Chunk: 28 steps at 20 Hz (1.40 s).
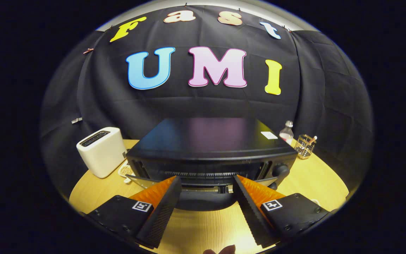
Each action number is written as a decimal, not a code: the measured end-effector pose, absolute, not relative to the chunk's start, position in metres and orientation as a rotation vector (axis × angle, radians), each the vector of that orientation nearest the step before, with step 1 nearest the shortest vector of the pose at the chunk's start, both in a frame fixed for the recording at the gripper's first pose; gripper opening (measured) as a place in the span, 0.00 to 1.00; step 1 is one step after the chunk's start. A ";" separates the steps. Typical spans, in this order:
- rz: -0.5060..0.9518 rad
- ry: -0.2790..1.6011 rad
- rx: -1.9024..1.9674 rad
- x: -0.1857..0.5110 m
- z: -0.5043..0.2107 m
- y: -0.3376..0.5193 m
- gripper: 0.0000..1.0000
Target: Open the toaster oven, put the food inside, and close the toaster oven door.
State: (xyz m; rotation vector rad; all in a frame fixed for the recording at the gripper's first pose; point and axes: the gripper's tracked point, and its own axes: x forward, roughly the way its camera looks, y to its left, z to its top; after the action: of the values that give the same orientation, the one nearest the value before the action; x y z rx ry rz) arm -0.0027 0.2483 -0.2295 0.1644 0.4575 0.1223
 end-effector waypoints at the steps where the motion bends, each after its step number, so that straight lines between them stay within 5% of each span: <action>1: 0.126 0.468 0.156 -0.010 -0.233 0.249 0.97; 20: 0.225 0.783 0.073 -0.111 -0.323 0.249 0.98; 28: 0.301 0.762 0.103 -0.121 -0.306 0.215 0.98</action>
State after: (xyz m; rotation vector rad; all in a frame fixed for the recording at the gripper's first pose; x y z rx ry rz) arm -0.1213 0.2148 -0.3057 0.1032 0.7615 0.3011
